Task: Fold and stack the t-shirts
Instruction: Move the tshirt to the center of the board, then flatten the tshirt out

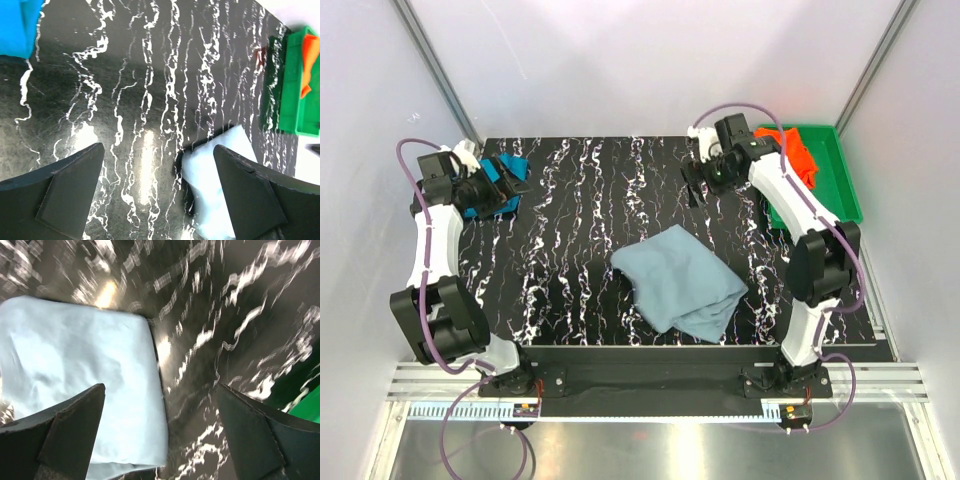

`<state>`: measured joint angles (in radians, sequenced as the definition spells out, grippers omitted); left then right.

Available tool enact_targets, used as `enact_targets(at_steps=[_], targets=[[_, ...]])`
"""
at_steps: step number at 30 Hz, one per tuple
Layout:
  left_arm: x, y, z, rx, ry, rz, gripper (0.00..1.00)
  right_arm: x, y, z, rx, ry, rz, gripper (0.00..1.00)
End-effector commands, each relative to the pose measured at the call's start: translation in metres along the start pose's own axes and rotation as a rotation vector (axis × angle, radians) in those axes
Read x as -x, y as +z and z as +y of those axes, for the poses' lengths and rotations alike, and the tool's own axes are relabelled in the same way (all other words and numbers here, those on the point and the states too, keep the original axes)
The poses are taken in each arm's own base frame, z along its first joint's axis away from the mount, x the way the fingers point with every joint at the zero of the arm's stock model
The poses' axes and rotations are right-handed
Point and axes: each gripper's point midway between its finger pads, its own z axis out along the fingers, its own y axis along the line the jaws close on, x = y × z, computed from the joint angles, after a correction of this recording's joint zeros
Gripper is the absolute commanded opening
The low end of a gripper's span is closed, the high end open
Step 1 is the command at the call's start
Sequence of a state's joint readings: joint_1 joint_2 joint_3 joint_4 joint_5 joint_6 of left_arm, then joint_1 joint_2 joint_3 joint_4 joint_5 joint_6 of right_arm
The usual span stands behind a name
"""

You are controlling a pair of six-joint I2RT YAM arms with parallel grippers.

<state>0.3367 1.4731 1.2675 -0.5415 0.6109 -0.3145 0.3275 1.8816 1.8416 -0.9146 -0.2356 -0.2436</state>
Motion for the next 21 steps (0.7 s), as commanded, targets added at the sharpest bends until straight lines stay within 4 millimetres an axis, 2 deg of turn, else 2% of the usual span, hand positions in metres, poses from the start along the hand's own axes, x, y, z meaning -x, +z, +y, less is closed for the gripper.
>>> enact_targets(at_steps=[1,3,4,5,6,7,8,9,10,11,12,15,17,21], targets=[[0.014,-0.009,-0.031,-0.109,0.083,-0.034,0.99,0.004,-0.016,-0.035,-0.099,0.004,-0.040,1.00],[0.001,-0.007,-0.040,-0.123,0.168,0.006,0.99,0.013,-0.017,-0.062,-0.154,0.080,-0.075,1.00],[-0.005,-0.006,-0.042,-0.115,0.206,0.023,0.99,0.010,-0.021,-0.088,-0.228,0.122,-0.073,1.00],[-0.018,-0.005,-0.045,-0.114,0.230,0.072,0.99,0.010,-0.017,-0.104,-0.263,0.153,-0.076,1.00],[-0.033,0.002,-0.056,-0.139,0.327,0.120,0.99,0.007,-0.018,-0.118,-0.295,0.180,-0.080,1.00],[-0.044,0.005,-0.059,-0.130,0.372,0.159,0.99,0.001,-0.025,-0.145,-0.345,0.229,-0.086,1.00],[-0.061,0.006,-0.062,-0.144,0.441,0.227,0.99,-0.008,-0.017,-0.158,-0.351,0.273,-0.065,1.00],[-0.078,0.012,-0.076,-0.179,0.494,0.290,0.99,-0.015,-0.015,-0.170,-0.352,0.306,-0.052,1.00],[-0.088,0.014,-0.080,-0.197,0.516,0.326,0.99,-0.020,-0.012,-0.177,-0.334,0.334,-0.046,1.00],[-0.095,0.014,-0.080,-0.208,0.523,0.359,0.99,-0.034,-0.008,-0.199,-0.343,0.385,-0.024,1.00],[-0.110,0.018,-0.092,-0.252,0.542,0.406,0.99,-0.039,-0.005,-0.205,-0.337,0.400,-0.017,1.00],[-0.132,0.025,-0.104,-0.310,0.581,0.470,0.99,-0.050,0.008,-0.221,-0.295,0.419,0.003,1.00],[-0.144,0.030,-0.105,-0.312,0.613,0.515,0.99,-0.051,0.019,-0.219,-0.227,0.430,0.008,1.00],[-0.184,0.045,-0.112,-0.342,0.673,0.643,0.99,-0.056,0.035,-0.210,-0.133,0.449,0.025,1.00]])
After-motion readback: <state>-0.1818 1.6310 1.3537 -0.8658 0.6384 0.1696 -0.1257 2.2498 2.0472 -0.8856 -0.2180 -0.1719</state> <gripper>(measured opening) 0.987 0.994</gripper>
